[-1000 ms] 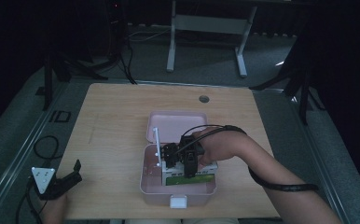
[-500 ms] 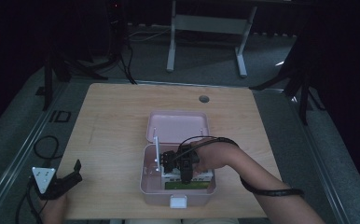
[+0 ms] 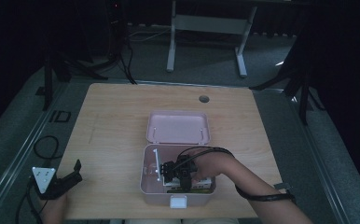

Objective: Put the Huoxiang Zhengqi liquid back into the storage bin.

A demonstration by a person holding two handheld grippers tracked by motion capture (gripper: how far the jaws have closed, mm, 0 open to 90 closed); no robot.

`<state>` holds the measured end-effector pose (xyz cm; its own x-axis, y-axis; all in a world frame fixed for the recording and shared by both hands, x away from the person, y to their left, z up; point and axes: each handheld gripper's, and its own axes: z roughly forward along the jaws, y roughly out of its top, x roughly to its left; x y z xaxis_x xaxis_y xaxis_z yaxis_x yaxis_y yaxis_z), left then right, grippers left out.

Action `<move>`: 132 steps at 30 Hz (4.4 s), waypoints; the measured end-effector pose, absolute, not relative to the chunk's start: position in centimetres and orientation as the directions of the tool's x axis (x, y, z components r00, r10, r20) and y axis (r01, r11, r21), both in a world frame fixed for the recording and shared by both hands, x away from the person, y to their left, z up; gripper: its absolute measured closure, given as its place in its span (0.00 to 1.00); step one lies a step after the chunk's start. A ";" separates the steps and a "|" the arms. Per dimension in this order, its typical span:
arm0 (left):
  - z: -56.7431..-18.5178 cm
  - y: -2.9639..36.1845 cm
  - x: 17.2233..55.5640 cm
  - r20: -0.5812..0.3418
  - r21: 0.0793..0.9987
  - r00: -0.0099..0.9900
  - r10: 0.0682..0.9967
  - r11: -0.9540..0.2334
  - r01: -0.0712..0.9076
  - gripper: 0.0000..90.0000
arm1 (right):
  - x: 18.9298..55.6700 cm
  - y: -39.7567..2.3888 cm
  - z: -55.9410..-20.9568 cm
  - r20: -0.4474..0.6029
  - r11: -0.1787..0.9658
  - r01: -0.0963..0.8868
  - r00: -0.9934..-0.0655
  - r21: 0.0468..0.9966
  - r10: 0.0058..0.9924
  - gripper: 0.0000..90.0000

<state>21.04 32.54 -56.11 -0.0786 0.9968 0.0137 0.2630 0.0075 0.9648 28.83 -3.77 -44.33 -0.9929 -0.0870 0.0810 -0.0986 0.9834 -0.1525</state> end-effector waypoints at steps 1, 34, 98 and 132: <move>-56.1 32.5 21.0 0.015 0.964 -0.078 0.997 0.006 0.265 0.02 | 28.8 -3.8 -44.6 0.082 0.984 -0.093 -0.993 -0.152 -0.081 0.69; -56.1 32.4 21.1 0.027 0.964 -0.078 0.997 -0.006 0.267 0.02 | 29.3 -5.0 -43.6 0.094 0.989 -0.043 -0.995 -0.141 -0.030 0.56; -56.2 32.3 21.1 0.033 0.962 -0.075 0.997 -0.012 0.271 0.02 | 38.5 -22.1 -49.4 -0.071 0.792 0.421 -0.864 0.441 0.499 0.14; -56.2 32.2 21.1 0.040 0.962 -0.076 0.996 -0.018 0.271 0.02 | 37.9 -31.3 -53.8 -0.052 0.333 0.529 -0.476 0.780 0.878 0.13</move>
